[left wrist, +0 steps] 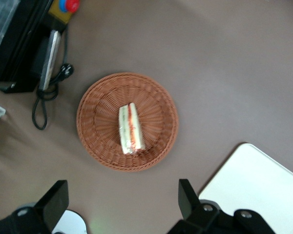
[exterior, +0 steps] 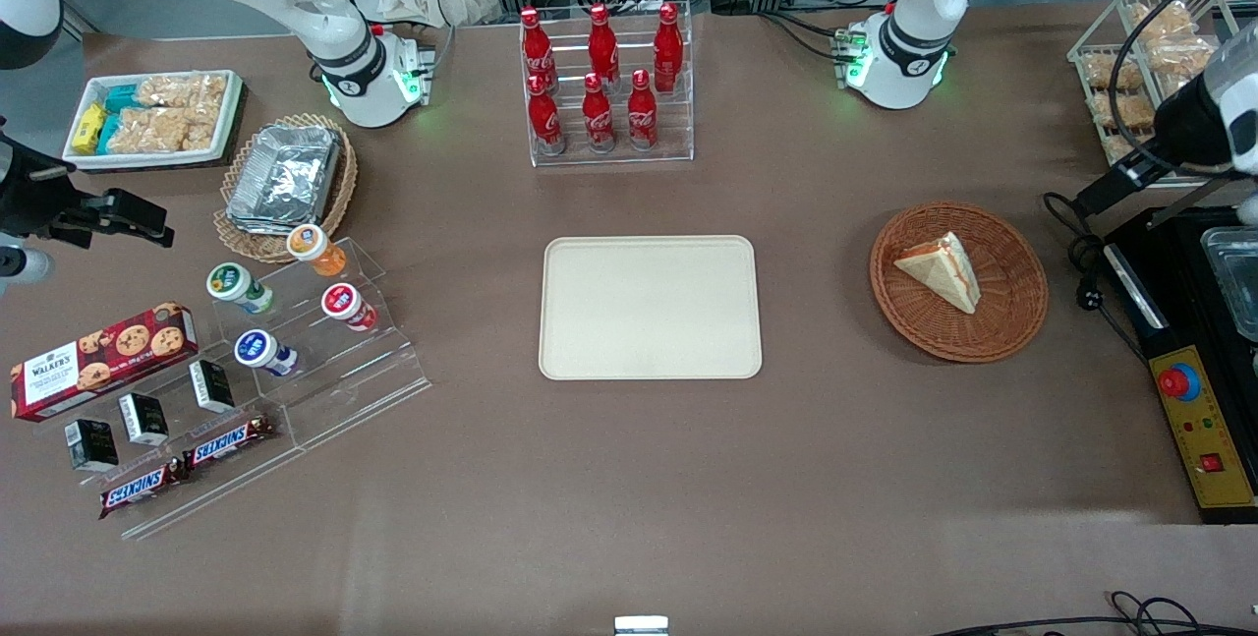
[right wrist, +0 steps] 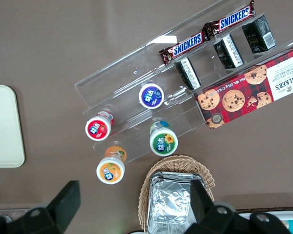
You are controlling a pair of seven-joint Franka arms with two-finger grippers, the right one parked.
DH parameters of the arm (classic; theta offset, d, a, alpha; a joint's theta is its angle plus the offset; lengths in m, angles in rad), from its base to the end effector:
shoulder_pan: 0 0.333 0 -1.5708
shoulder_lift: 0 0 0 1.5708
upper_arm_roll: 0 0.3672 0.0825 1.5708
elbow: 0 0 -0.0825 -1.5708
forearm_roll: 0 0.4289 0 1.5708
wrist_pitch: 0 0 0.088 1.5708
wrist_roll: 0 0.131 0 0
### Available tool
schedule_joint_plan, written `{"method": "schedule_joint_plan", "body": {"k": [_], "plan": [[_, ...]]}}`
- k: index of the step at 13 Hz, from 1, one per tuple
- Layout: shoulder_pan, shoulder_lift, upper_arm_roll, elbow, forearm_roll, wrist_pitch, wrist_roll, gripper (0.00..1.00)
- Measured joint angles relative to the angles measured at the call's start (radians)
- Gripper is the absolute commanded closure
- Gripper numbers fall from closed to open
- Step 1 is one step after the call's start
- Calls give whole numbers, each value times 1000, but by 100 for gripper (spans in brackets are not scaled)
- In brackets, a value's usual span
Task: Place sandwich from basket to tray
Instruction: 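Move the left gripper over the wicker basket toward the wrapped sandwich, then lower the left gripper onto the sandwich and close on it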
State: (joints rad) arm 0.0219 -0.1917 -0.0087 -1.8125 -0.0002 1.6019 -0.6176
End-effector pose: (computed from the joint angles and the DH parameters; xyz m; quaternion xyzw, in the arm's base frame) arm 0.5290 0.0065 0.6375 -0.9506 -0.3103 0.0088 0.0035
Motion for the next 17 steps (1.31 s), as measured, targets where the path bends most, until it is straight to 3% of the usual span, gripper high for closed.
{"method": "schedule_joint_plan", "body": {"k": [4, 8, 11, 17], "plan": [[8, -165, -10, -251, -5, 79, -156, 0], [6, -176, -32, -325, -10, 130, -263, 0], [7, -153, -32, -385, -21, 207, -302, 0], [6, 39, -32, -510, -27, 482, -357, 0]]}}
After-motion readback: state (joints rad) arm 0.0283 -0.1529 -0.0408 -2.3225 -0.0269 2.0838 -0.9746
